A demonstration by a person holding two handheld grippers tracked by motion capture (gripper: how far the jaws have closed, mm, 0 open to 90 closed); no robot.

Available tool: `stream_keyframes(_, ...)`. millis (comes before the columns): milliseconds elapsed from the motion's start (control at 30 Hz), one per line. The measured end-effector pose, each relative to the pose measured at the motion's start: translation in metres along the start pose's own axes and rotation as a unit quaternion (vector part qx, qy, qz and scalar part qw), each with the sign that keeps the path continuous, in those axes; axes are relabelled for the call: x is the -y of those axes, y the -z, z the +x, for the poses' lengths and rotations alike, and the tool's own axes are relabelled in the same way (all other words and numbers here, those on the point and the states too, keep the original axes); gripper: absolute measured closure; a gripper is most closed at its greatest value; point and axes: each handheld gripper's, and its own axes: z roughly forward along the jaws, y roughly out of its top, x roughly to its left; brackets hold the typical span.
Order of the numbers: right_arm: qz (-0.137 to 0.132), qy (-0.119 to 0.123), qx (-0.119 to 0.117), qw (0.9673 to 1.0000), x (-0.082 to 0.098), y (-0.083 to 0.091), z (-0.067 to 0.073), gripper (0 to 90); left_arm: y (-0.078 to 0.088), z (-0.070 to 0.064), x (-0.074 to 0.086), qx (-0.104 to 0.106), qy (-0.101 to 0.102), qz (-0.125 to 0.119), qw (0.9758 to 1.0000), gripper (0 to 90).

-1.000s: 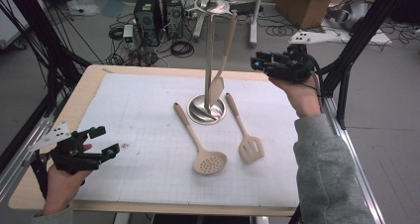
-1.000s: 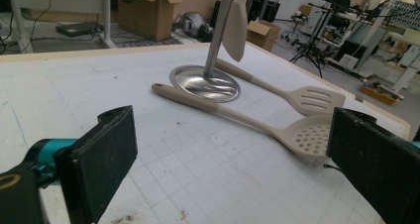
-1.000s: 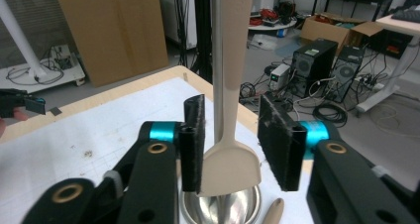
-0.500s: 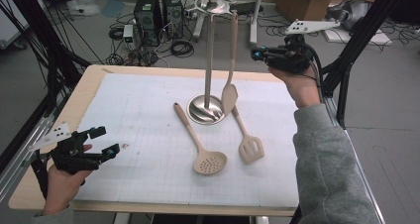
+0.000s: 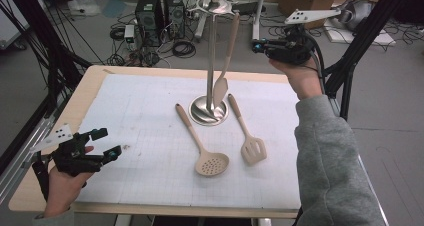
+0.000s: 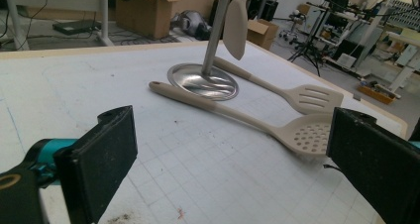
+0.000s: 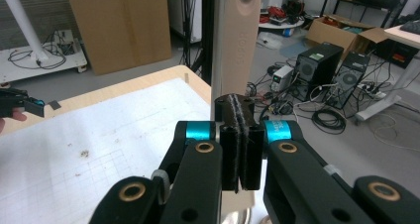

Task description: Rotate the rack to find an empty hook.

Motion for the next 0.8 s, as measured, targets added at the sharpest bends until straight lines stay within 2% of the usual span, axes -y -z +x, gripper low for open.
stream_keyframes(500, -0.008, 0.008, -0.013, 0.9999, -0.014, -0.008, -0.013, 89.9, 0.004, -0.001, 0.001, -0.003, 0.001, -0.003, 1.0, 6.0)
stream_keyframes(800, -0.017, 0.005, -0.005, 0.9998, -0.021, -0.011, -0.021, 89.9, 0.005, -0.001, 0.002, -0.004, 0.002, 0.001, 1.0, 6.1)
